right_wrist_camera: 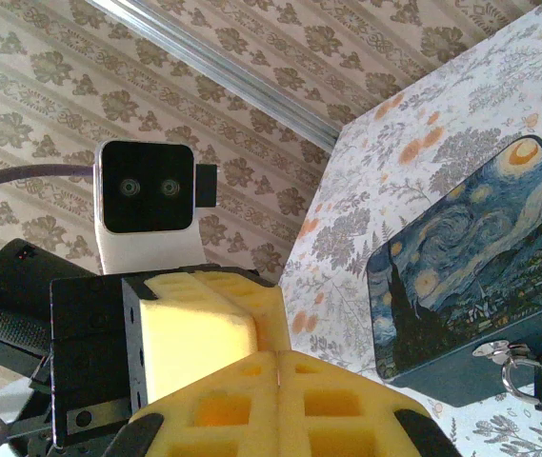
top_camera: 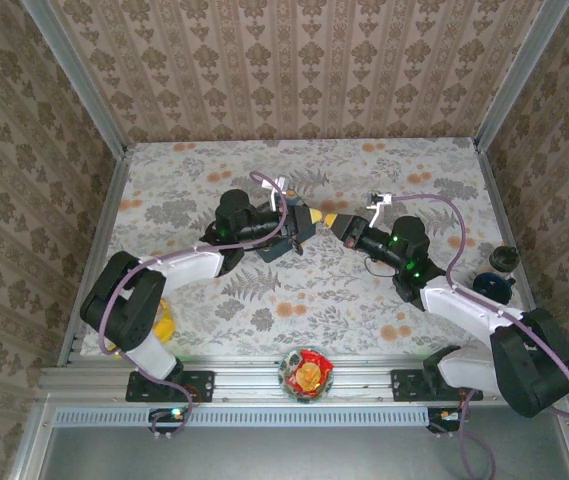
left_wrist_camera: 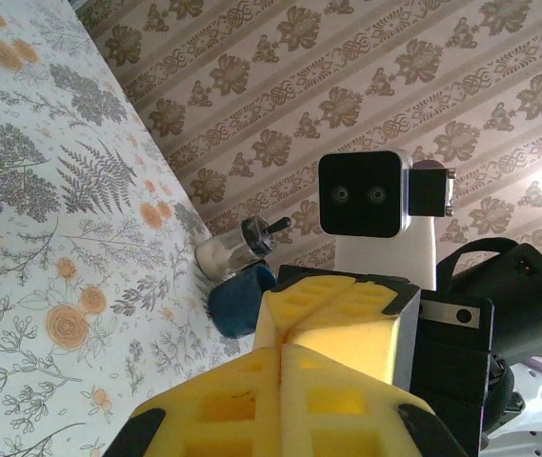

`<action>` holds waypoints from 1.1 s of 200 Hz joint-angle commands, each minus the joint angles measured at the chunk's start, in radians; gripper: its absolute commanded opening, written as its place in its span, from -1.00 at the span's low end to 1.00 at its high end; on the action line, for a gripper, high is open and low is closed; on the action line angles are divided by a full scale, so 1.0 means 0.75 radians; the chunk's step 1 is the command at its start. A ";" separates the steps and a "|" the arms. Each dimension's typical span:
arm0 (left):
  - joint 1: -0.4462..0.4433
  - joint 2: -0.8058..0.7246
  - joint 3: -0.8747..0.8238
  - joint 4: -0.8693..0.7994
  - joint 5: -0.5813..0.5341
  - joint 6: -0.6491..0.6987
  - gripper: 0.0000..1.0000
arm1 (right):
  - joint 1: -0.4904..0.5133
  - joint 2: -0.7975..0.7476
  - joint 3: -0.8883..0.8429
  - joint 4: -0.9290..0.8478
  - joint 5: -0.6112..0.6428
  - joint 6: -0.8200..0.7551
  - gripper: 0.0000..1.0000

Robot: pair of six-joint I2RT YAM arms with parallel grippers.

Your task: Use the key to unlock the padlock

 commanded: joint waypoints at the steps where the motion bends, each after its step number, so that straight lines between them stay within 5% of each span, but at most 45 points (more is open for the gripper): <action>1: 0.001 -0.006 0.021 0.039 0.031 0.016 -1.00 | -0.008 -0.017 0.000 -0.008 -0.037 0.017 -0.86; 39: 0.025 -0.016 0.038 0.024 0.091 0.008 -1.00 | -0.033 -0.062 0.014 -0.134 -0.115 -0.019 -0.17; 220: 0.026 0.011 0.058 0.054 0.111 -0.051 -1.00 | -0.035 -0.032 0.053 -0.103 -0.186 -0.043 -0.41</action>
